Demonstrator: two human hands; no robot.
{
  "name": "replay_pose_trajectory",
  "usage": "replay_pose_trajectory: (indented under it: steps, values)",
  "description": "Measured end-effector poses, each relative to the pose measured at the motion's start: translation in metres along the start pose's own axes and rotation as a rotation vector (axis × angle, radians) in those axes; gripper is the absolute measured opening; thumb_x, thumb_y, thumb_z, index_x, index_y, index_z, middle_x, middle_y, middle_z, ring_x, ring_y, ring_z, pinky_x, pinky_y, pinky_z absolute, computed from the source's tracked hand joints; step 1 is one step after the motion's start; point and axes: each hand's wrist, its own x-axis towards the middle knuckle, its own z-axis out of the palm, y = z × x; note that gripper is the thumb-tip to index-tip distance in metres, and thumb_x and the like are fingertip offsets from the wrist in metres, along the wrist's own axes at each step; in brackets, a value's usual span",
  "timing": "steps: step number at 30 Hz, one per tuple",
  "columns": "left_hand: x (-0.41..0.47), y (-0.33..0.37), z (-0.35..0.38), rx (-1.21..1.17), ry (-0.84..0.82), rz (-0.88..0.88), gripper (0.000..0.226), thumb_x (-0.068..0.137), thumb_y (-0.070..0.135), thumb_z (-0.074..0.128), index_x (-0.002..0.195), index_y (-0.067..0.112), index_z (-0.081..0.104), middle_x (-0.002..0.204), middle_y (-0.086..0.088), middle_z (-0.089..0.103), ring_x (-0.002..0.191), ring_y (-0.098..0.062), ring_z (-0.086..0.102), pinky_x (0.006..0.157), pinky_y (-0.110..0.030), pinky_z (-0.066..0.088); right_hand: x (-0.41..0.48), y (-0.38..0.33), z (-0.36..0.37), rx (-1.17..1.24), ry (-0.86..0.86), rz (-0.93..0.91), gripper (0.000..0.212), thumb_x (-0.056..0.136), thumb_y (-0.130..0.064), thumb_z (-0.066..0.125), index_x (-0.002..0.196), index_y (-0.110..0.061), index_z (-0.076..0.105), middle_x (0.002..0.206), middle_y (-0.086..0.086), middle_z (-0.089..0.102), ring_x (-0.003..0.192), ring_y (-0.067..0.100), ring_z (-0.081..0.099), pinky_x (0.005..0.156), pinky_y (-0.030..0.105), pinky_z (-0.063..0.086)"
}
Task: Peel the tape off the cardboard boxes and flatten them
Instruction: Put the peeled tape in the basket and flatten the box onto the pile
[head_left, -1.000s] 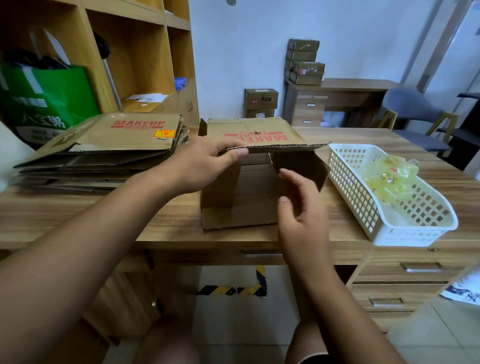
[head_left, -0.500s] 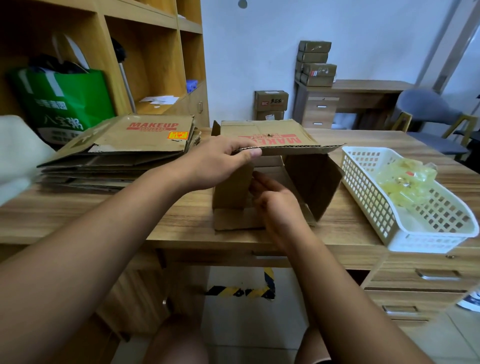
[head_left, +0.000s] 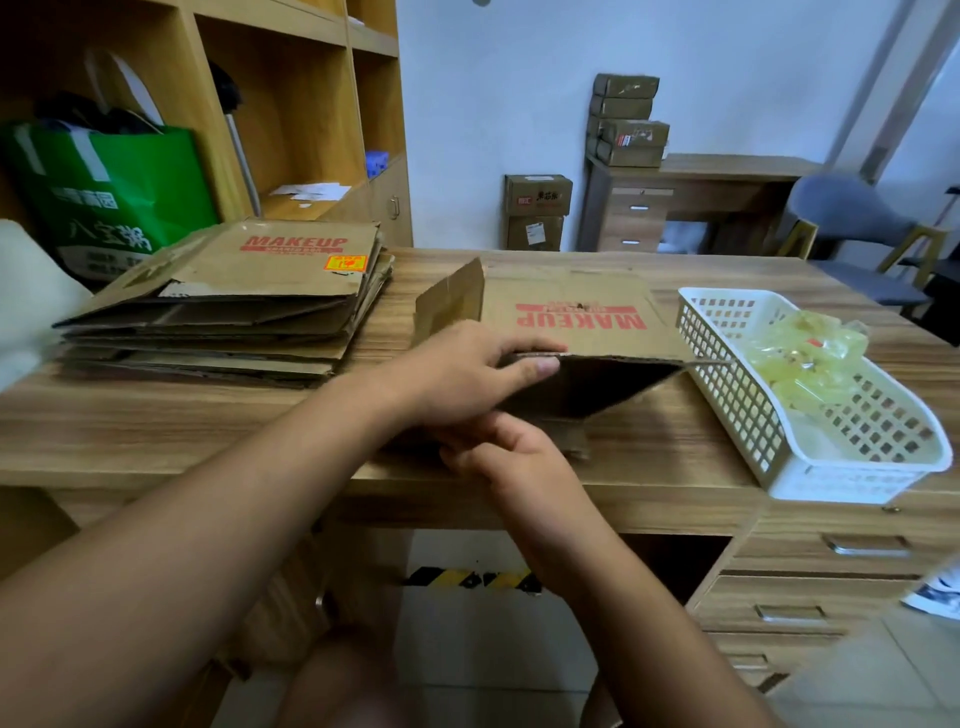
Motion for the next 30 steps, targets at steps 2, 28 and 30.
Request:
replay_pose_trajectory:
  steps: [2,28,30]
  values:
    - [-0.002,-0.005,0.008,0.003,-0.043,-0.01,0.038,0.1,0.047,0.052,0.138,0.043,0.057,0.145,0.01,0.054,0.133,-0.006,0.046,0.105,-0.018,0.034,-0.007,-0.005,-0.011,-0.057,-0.007,0.043,0.041,0.094,0.004,0.044,0.117,-0.015,0.073,0.112,0.0,0.076,0.11,0.014,0.069,0.105,0.041,0.052]
    - [-0.049,-0.072,0.021,0.098,0.34,-0.47,0.04,0.096,0.047,0.057,0.135,0.038,0.057,0.139,0.007,0.058,0.126,-0.017,0.052,0.103,-0.041,0.046,0.048,0.016,-0.121,-1.203,0.32,0.223,0.05,0.106,-0.041,0.034,0.155,-0.037,0.036,0.166,0.019,0.018,0.151,0.034,0.026,0.121,0.039,0.023]
    - [-0.053,-0.088,0.021,0.132,0.3,-0.557,0.047,0.094,0.055,0.056,0.139,0.039,0.053,0.148,0.006,0.05,0.135,-0.019,0.046,0.109,-0.046,0.042,0.049,0.019,-0.122,-1.242,0.323,0.239,0.05,0.106,-0.042,0.032,0.156,-0.039,0.033,0.166,0.021,0.016,0.153,0.035,0.019,0.123,0.04,0.018]
